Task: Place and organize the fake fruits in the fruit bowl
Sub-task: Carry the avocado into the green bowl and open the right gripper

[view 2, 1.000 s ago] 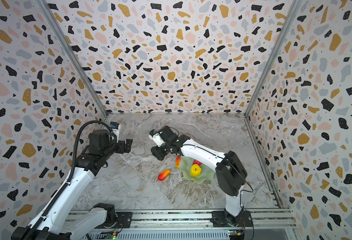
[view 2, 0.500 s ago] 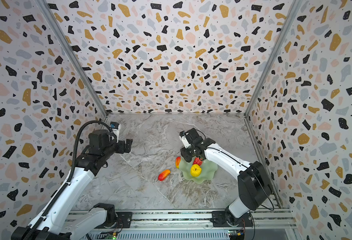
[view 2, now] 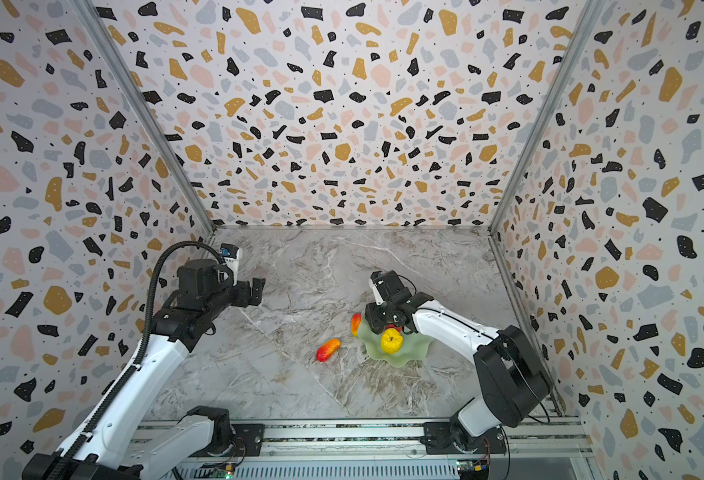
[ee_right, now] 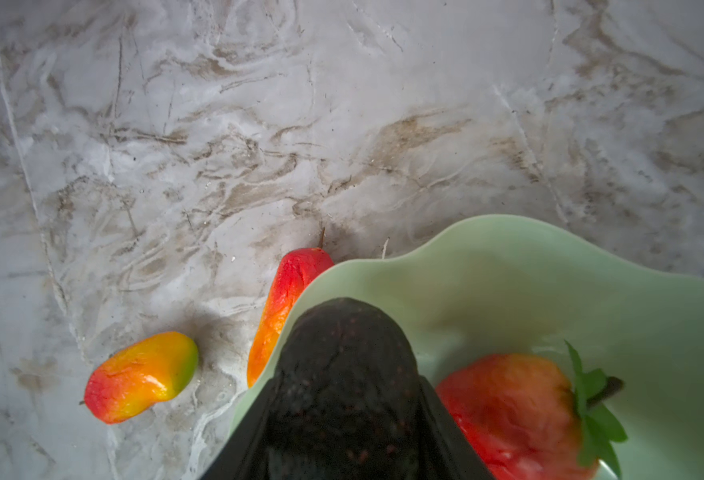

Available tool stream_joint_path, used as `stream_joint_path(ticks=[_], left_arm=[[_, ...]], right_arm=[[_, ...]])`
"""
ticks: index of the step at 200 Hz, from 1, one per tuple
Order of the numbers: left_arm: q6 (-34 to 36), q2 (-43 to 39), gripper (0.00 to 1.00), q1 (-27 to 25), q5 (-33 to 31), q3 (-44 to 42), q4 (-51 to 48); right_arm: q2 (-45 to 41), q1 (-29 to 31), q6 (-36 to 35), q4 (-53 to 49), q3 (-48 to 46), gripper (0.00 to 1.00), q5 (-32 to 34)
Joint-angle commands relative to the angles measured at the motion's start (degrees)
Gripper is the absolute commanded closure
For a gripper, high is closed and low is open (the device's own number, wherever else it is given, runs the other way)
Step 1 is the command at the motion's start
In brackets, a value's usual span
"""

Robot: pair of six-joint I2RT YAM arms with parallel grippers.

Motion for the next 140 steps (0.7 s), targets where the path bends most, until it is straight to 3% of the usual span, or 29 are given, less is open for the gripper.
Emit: stream_joint_path(ticks=[1, 71, 140], left_arm=[[0.08, -1.02, 0.00, 0.30, 0.54, -0.04, 1.10], [0.01, -0.81, 0.00, 0.30, 0.79, 0.00, 1.18], [0.08, -0.67, 0.00, 0.30, 1.24, 0.05, 1.17]], right_arm=[[-1.05, 1.13, 6.38, 4.30, -0.50, 0.79, 0.94], [-2.98, 3.41, 11.61, 1.02, -3.01, 0.79, 11.91], [-2.15, 4.49, 12.81, -0.95, -2.99, 0.69, 15.52]])
